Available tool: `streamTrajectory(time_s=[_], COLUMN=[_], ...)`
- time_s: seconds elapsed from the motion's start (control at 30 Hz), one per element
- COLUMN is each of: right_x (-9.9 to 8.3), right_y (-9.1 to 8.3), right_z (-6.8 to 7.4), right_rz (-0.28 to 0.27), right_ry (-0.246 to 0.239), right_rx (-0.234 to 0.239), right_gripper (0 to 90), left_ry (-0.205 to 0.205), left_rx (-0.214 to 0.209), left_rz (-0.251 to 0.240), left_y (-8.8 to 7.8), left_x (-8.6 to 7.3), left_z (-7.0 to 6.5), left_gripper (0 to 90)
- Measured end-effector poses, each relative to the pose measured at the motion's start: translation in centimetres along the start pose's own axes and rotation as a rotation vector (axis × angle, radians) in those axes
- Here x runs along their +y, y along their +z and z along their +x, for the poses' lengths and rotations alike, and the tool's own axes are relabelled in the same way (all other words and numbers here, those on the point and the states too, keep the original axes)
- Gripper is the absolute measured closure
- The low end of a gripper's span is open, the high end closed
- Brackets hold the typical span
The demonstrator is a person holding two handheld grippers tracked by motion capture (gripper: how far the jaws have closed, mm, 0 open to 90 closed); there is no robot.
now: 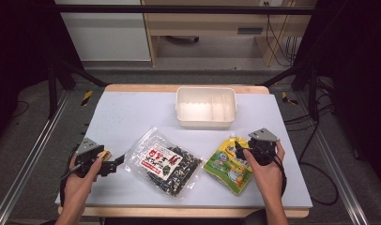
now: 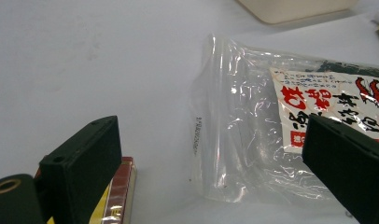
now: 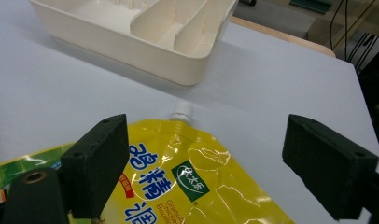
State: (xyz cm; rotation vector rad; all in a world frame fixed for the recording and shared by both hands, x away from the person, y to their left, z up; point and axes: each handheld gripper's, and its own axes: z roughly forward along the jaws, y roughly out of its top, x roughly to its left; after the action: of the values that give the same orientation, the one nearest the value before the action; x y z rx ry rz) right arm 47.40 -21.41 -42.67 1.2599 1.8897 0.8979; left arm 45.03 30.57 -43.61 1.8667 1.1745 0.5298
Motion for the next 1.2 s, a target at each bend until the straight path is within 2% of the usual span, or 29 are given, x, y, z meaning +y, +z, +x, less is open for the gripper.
streamTrajectory(time_s=[0.1, 0.13, 0.17, 0.2, 0.33, 0.37, 0.47, 0.57, 0.6, 0.8, 1.0, 1.1, 1.2], right_x=[-0.4, -0.9, -1.2, -1.2, -1.9, -1.9, -1.9, -1.9, -1.9, -1.9, -2.0, -2.0, -2.0], right_y=[0.0, -0.1, -0.1, -0.1, -0.2, -0.2, -0.1, 0.2, 0.2, 0.3, 0.5, 0.7, 0.7], right_z=[0.0, -0.1, -0.2, -0.2, -0.7, -0.7, -0.8, -0.8, -0.8, -0.7, -0.6, -0.5, -0.5], right_rz=[0.013, 0.02, 0.017, 0.017, 0.025, 0.025, 0.028, 0.046, 0.046, 0.065, 0.078, 0.084, 0.087], right_ry=[-0.018, -0.04, -0.041, -0.041, -0.024, -0.024, -0.018, -0.013, -0.013, -0.016, -0.021, -0.022, -0.022], right_rx=[-0.004, -0.025, -0.035, -0.035, -0.042, -0.042, -0.041, -0.041, -0.041, -0.034, -0.023, -0.023, -0.021], right_gripper=[15.7, 15.7, 16.1, 16.1, 16.6, 16.6, 16.7, 16.5, 16.5, 16.5, 16.4, 16.5, 16.5], left_ry=[-0.003, -0.017, -0.031, -0.031, -0.094, -0.105, -0.134, -0.197, -0.197, -0.277, -0.289, -0.314, -0.314], left_rx=[-0.006, -0.042, -0.065, -0.065, -0.142, -0.149, -0.149, -0.154, -0.154, -0.154, -0.131, -0.143, -0.143], left_rz=[-0.007, -0.018, -0.02, -0.02, -0.011, -0.004, 0.019, 0.038, 0.038, 0.077, 0.127, 0.155, 0.163], left_y=[0.0, 0.0, 0.1, 0.1, 0.2, 0.3, 0.5, 0.7, 0.7, 1.3, 1.7, 2.2, 2.3], left_x=[0.0, 0.0, 0.1, 0.1, 0.1, 0.1, 0.0, -0.2, -0.2, -0.7, -1.2, -1.6, -1.6], left_z=[0.0, -0.1, -0.1, -0.1, -0.1, 0.0, 0.2, 0.8, 0.8, 1.4, 1.5, 1.7, 1.7], left_gripper=[5.1, 5.1, 5.2, 5.4, 6.9, 6.9, 8.3, 14.0, 15.8, 24.3, 31.7, 34.6, 36.9])
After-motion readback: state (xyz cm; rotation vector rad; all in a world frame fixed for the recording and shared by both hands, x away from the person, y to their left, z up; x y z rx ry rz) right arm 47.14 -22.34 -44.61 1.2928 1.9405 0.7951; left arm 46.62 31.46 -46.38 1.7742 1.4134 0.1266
